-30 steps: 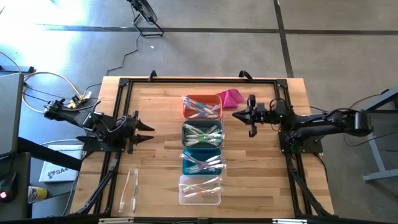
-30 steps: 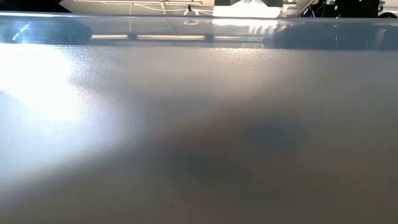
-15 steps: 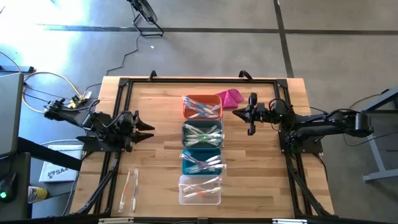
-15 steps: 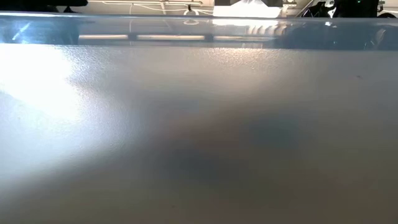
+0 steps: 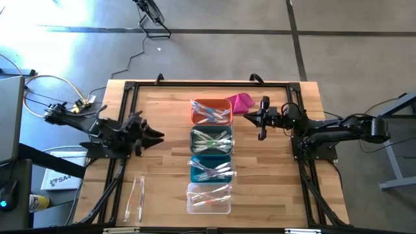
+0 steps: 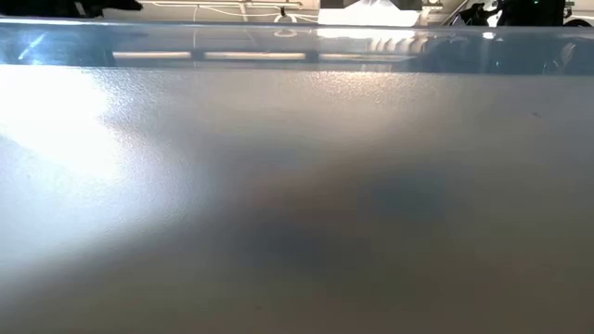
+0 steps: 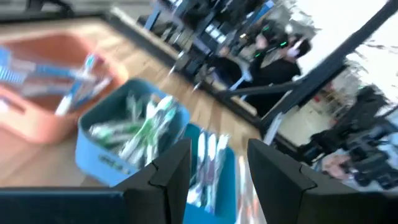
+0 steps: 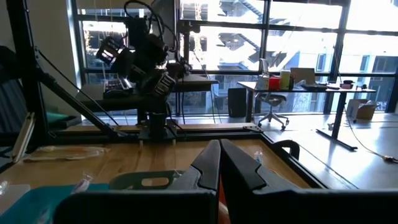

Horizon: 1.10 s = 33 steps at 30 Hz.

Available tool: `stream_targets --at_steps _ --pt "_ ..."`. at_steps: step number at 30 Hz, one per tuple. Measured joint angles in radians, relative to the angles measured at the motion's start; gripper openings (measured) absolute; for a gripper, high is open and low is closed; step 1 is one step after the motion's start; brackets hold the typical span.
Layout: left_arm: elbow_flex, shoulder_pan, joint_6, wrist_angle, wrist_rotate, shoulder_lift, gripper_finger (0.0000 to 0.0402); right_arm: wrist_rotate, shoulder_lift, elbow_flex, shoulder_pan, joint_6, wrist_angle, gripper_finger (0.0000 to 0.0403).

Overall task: Pick & Place Toothbrushes
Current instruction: Put the purple toothbrush into the blue bin

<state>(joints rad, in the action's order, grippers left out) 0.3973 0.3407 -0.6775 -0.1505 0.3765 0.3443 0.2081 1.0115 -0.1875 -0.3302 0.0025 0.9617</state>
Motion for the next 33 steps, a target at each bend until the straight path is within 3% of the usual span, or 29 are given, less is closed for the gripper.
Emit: stream_targets --at_steps 7,17,20,26,29,33 --pt "0.003 0.000 -0.144 -0.001 0.016 0.169 0.0155 0.003 0.000 0.000 0.001 0.001 0.001 0.0003" --pt "0.158 0.000 -0.354 -0.066 -0.163 0.487 0.0154 0.003 0.000 0.000 0.001 0.036 0.001 0.0003" --pt "0.259 0.000 -0.430 -0.185 -0.221 0.580 0.0154 0.003 0.000 0.000 0.001 0.040 0.001 0.0003" --pt "0.497 0.009 -0.597 -0.585 -0.385 0.782 0.0154 0.008 0.000 0.000 0.001 0.066 0.000 0.0003" --pt "0.595 0.054 -0.653 -0.728 -0.446 0.878 0.0154 0.008 0.000 0.000 0.001 0.106 0.000 0.0003" --pt "0.673 0.147 -0.704 -0.823 -0.454 0.974 0.0154 0.024 0.000 0.000 0.001 0.133 -0.001 0.0003"
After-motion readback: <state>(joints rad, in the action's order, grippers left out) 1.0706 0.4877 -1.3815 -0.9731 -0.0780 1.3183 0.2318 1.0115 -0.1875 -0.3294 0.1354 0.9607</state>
